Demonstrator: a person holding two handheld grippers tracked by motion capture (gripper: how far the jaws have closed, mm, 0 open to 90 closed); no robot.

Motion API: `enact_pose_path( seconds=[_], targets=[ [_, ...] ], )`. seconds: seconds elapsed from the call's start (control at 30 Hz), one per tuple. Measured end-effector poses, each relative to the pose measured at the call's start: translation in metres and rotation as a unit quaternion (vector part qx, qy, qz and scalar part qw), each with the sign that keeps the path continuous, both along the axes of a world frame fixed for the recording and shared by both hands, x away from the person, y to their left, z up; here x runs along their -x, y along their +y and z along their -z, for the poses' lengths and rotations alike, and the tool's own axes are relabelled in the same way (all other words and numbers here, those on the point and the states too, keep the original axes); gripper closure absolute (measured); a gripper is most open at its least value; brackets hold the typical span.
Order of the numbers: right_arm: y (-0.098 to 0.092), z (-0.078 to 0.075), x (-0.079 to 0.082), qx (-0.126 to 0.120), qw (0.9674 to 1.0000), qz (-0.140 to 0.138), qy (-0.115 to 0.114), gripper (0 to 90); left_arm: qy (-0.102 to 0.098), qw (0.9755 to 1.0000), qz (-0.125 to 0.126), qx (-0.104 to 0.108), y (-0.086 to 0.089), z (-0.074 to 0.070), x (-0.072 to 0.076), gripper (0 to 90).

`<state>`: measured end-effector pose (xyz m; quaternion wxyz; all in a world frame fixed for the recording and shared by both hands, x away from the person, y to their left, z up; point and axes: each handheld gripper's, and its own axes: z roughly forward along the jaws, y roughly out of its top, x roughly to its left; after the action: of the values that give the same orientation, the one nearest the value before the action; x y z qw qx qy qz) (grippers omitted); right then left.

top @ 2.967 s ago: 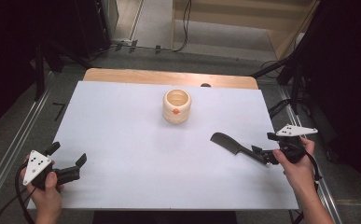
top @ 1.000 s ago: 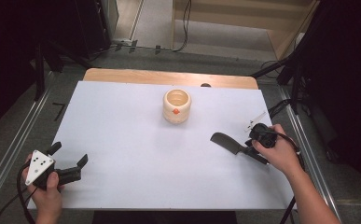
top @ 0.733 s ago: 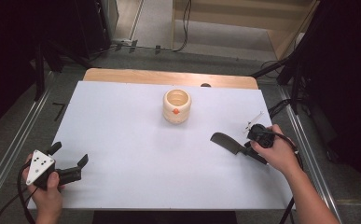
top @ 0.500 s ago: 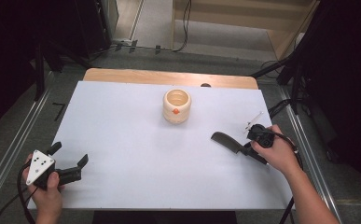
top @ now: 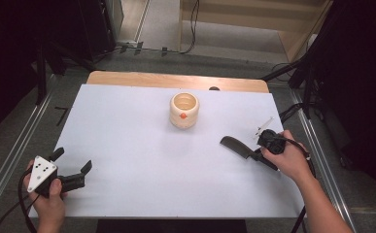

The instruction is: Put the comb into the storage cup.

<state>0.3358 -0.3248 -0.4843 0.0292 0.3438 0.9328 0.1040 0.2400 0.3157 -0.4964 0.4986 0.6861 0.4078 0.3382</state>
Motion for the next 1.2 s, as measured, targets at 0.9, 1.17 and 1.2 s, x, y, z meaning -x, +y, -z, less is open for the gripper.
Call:
enact_pose_path(
  seconds=[0.9, 1.17, 1.2],
  targets=[
    [0.008, -0.029, 0.017, -0.102, 0.9912, 0.020, -0.082, 70.2, 0.003, 0.9999, 0.004, 0.012, 0.002, 0.000, 0.000, 0.0],
    [0.012, -0.034, 0.025, -0.138, 0.9836, 0.033, -0.112, 70.2, 0.010, 0.9998, 0.006, 0.015, 0.003, -0.002, -0.002, 0.0],
    [0.012, -0.034, 0.026, -0.145, 0.9820, 0.033, -0.117, 70.2, 0.017, 0.9996, 0.010, 0.021, 0.005, -0.003, -0.003, 0.0]
  ],
)
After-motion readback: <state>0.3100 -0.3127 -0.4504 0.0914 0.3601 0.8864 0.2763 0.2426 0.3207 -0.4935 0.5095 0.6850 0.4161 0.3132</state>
